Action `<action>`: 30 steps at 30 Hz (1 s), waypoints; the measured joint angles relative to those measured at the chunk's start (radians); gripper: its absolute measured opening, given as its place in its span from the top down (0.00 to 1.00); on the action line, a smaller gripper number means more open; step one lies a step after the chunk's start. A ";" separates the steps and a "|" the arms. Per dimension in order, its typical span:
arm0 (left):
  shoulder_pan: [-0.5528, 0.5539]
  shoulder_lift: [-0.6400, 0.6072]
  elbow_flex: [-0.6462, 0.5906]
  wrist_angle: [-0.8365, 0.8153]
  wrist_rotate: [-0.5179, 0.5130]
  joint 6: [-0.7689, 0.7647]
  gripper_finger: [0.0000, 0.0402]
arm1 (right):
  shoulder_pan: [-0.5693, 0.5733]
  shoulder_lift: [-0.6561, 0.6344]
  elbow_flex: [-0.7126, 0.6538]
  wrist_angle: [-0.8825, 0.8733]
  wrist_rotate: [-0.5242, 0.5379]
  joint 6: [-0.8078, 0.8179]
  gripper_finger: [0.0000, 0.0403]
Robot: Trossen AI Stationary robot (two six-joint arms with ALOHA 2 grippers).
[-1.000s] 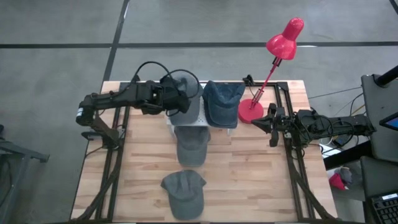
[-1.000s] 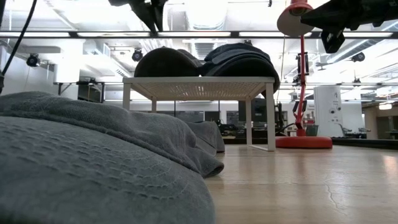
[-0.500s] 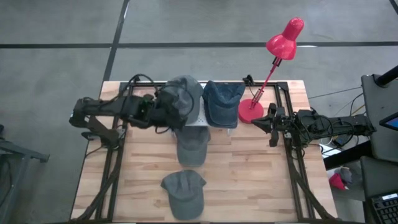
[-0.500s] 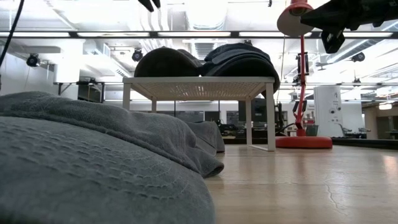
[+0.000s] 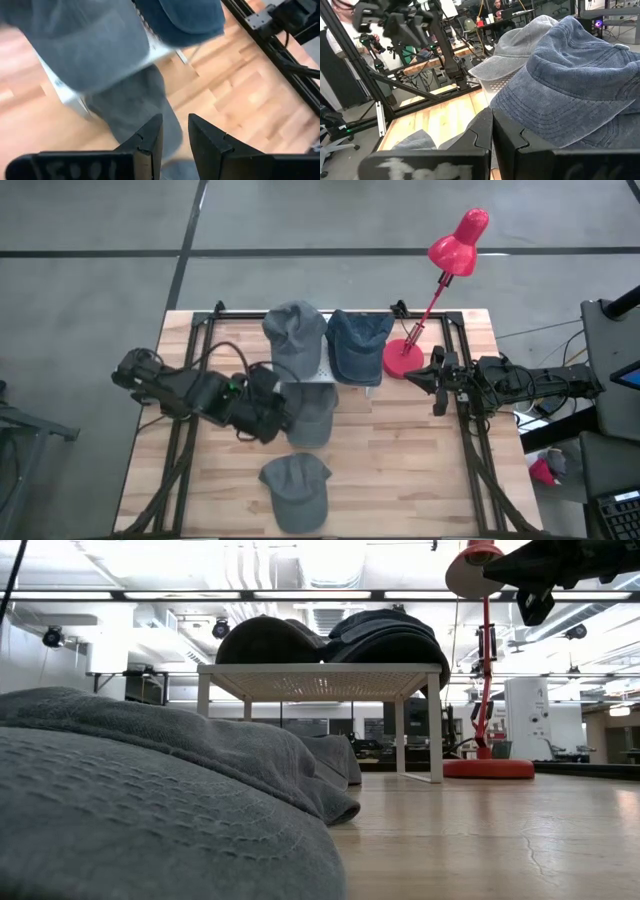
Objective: Pick & Place hat
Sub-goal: Stack the bottom gray cap on top of the gray cap on the shelf
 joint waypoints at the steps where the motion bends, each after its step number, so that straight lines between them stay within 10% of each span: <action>1: -0.012 0.006 0.000 0.000 0.007 -0.029 0.77 | 0.000 0.000 0.000 0.000 0.000 0.000 0.98; 18: -0.097 0.144 -0.012 0.019 0.408 -0.392 0.77 | 0.000 0.000 0.000 0.000 -0.002 0.000 0.98; 30: -0.100 0.252 -0.012 0.142 0.471 -0.399 0.77 | 0.000 0.000 0.000 0.000 -0.002 0.000 0.98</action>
